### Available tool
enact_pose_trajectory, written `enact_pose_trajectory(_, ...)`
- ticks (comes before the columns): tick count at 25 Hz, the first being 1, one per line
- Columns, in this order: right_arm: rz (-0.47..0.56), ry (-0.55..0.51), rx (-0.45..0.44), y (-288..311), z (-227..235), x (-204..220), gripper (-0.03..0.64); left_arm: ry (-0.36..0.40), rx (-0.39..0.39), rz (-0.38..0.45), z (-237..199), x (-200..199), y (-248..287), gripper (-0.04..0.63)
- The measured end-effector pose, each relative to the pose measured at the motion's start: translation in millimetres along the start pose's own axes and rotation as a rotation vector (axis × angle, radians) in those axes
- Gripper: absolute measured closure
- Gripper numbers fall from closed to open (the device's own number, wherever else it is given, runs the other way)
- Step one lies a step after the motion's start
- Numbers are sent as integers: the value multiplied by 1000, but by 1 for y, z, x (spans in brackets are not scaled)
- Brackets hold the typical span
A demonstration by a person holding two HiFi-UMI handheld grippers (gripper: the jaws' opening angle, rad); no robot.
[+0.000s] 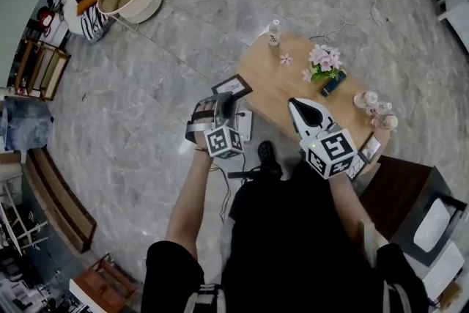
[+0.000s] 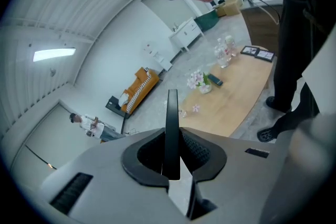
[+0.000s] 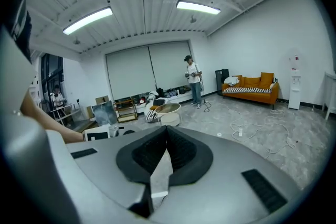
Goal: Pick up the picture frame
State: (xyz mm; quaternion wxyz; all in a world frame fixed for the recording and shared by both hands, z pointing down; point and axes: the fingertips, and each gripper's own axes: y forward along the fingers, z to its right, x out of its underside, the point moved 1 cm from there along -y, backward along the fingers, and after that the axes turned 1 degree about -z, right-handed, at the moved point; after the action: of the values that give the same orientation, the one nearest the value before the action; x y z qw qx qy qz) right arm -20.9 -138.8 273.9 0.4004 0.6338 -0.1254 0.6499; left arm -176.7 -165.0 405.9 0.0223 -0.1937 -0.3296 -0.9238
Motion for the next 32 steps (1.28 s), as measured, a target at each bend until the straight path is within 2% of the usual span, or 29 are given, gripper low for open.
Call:
enact_pose_trajectory(6,72,-41,-29,3,-4,-44,604,4,1,31,-46,-18,-42,529)
enact_pose_trajectory(14,87,-86,-116,6,-22,-71,604,-48,-6,51,-76,-43,-91,529)
enact_pose_trajectory(19,95,-103,-153,4,-33,-77,604,-85,-30,76,-86,-59,-114,531)
enact_pose_trajectory(32,96,-114,-182,-4,-40,-71,604,-88,-68,104,-90,-77,-141,532)
